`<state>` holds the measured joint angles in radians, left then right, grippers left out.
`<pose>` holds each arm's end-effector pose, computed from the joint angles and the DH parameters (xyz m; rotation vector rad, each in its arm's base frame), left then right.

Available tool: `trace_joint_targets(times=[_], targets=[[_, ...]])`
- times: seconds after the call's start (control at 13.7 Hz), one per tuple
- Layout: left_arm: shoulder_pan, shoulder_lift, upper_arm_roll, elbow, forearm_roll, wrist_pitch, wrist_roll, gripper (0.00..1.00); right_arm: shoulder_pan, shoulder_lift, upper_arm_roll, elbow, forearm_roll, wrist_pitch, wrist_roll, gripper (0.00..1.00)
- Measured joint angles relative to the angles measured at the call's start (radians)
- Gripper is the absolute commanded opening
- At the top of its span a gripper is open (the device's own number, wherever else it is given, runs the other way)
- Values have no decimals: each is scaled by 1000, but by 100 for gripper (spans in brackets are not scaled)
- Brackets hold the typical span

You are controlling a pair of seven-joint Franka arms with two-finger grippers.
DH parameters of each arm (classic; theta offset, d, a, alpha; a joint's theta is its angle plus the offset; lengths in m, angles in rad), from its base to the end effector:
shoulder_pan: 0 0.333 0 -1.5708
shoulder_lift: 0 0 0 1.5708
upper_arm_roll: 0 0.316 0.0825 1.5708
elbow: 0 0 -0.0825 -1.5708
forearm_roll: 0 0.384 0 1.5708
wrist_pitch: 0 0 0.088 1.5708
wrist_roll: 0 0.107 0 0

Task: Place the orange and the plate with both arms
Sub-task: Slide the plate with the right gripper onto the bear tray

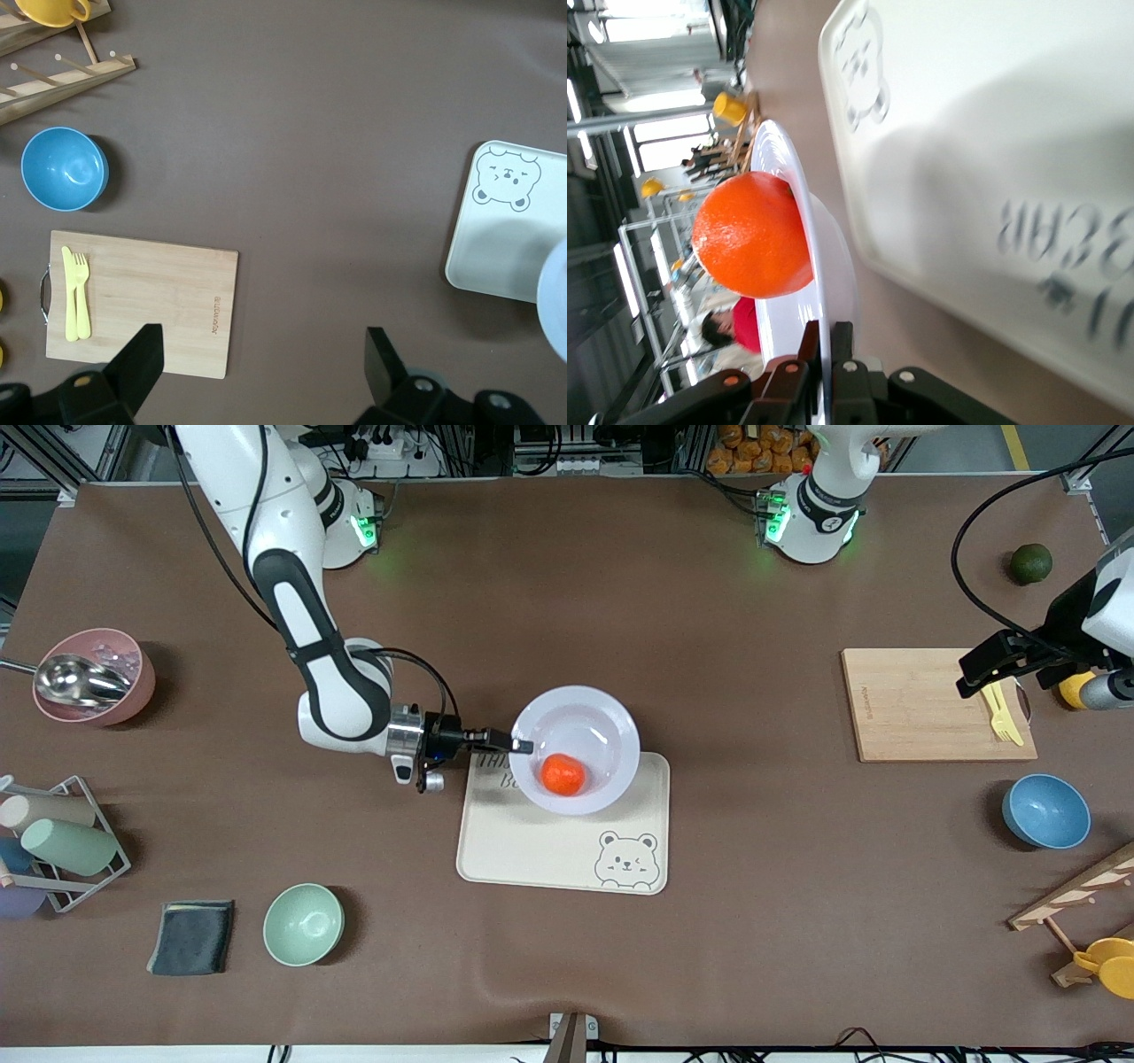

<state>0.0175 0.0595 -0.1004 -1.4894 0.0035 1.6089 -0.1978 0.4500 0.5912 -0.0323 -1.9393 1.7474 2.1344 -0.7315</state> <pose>0.5756 -0.0456 0.6331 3.1242 0.1802 0.0929 0.5437 0.2887 0.1783 -1.9339 0.2308 0.0841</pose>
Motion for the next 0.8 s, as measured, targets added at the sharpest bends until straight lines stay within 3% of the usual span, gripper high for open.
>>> trace_joint_targets(times=[0.37, 0.8], targets=[[0, 1, 0, -5, 0, -1, 1, 100, 2, 87, 4, 134, -3, 104, 75, 0], [-1, 1, -1, -7, 0, -3, -1, 100, 0, 157, 2, 185, -8, 150, 74, 0]])
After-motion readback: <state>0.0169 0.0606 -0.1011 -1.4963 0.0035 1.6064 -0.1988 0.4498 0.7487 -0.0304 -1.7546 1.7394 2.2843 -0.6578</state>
